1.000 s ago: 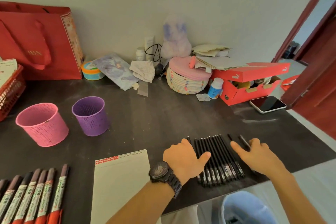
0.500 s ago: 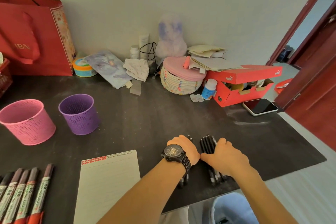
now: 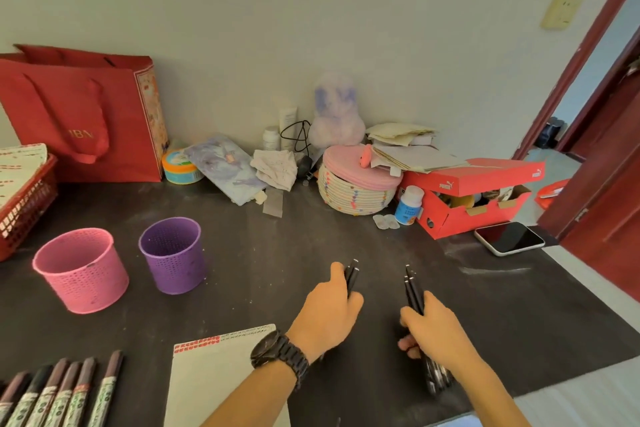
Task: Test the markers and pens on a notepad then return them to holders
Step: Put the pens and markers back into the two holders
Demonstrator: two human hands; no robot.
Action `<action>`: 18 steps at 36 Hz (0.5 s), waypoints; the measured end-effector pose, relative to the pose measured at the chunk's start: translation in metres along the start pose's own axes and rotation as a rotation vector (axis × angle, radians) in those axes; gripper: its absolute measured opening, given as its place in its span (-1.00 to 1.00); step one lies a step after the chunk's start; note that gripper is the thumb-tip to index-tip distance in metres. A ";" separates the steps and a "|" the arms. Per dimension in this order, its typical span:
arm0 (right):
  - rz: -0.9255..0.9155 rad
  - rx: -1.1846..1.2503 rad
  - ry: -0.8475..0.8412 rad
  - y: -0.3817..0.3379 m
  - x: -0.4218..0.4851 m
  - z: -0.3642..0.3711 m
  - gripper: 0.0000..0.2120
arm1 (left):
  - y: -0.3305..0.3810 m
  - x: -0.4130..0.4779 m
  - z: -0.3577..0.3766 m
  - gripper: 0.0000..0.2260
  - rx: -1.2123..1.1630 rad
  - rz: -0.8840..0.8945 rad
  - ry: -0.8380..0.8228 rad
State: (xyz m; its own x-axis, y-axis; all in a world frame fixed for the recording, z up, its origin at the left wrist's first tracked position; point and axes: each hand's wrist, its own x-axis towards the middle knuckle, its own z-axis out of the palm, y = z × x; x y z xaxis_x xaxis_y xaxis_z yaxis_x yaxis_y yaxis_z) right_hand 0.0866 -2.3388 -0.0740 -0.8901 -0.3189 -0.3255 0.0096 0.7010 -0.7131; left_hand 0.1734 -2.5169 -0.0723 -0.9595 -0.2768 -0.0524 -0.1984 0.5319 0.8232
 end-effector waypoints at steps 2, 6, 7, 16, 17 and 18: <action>-0.076 0.215 0.052 -0.005 -0.001 0.007 -0.87 | -0.007 -0.002 -0.003 -0.91 -0.123 0.068 0.157; -0.283 0.369 0.204 -0.028 -0.007 0.026 -0.77 | -0.015 -0.009 -0.003 -0.95 -0.271 0.106 0.392; -0.311 0.408 0.240 -0.034 -0.010 0.031 -0.77 | -0.017 -0.010 -0.002 -0.96 -0.292 0.094 0.435; -0.436 0.443 0.522 -0.052 -0.016 0.074 -0.69 | -0.016 -0.020 0.001 -0.73 -0.379 0.095 0.639; -0.447 0.442 0.535 -0.049 -0.015 0.077 -0.69 | -0.017 -0.021 0.002 -0.73 -0.373 0.095 0.652; -0.456 0.429 0.541 -0.045 -0.015 0.081 -0.69 | -0.018 -0.022 0.004 -0.73 -0.363 0.095 0.659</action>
State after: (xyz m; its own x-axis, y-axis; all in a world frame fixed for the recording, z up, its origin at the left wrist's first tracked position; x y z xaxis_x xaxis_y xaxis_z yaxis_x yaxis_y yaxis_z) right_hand 0.1364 -2.4169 -0.0874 -0.9440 -0.0848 0.3189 -0.3300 0.2374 -0.9136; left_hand 0.1975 -2.5173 -0.0881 -0.6286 -0.7246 0.2827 0.0668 0.3118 0.9478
